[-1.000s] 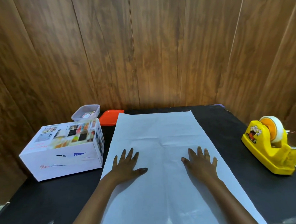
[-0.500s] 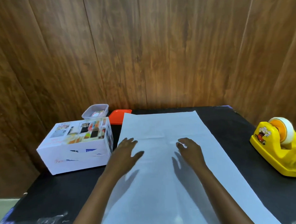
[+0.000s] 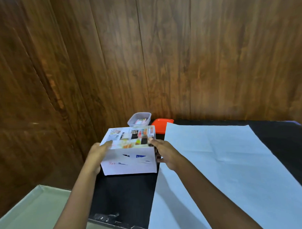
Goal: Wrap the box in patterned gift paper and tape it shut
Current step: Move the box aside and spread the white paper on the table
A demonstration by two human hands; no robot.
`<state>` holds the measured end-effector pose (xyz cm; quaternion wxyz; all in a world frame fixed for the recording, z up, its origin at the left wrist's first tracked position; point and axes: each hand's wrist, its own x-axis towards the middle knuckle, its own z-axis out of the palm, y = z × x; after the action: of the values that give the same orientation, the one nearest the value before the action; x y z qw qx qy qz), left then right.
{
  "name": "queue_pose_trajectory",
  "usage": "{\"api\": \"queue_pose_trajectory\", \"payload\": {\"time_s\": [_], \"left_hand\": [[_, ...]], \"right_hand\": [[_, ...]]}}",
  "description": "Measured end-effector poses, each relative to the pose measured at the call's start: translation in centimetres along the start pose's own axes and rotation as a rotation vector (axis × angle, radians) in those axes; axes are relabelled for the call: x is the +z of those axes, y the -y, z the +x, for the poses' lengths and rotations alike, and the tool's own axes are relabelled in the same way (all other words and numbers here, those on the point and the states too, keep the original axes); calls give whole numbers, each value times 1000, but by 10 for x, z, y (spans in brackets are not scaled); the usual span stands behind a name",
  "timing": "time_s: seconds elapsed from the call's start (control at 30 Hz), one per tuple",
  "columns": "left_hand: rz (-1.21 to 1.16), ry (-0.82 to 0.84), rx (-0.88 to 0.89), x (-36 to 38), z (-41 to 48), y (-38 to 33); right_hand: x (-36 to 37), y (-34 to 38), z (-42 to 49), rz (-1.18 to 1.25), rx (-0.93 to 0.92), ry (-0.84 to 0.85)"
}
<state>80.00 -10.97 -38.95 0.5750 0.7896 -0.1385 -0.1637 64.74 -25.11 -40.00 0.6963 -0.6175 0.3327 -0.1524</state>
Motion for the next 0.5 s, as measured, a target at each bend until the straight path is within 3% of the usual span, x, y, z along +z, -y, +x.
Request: {"api": "queue_pose_trajectory", "payload": {"time_s": [0.13, 0.23, 0.37, 0.5], "left_hand": [[22, -97, 156, 4, -6, -20], [-55, -89, 310, 27, -41, -48], [-170, 267, 305, 101, -80, -58], [-103, 472, 227, 156, -98, -49]], "right_hand": [[0, 6, -2, 116, -143, -44], [-30, 20, -12, 130, -292, -238], [-109, 27, -44, 141, -367, -575], [-171, 3, -68, 128, -224, -670]]}}
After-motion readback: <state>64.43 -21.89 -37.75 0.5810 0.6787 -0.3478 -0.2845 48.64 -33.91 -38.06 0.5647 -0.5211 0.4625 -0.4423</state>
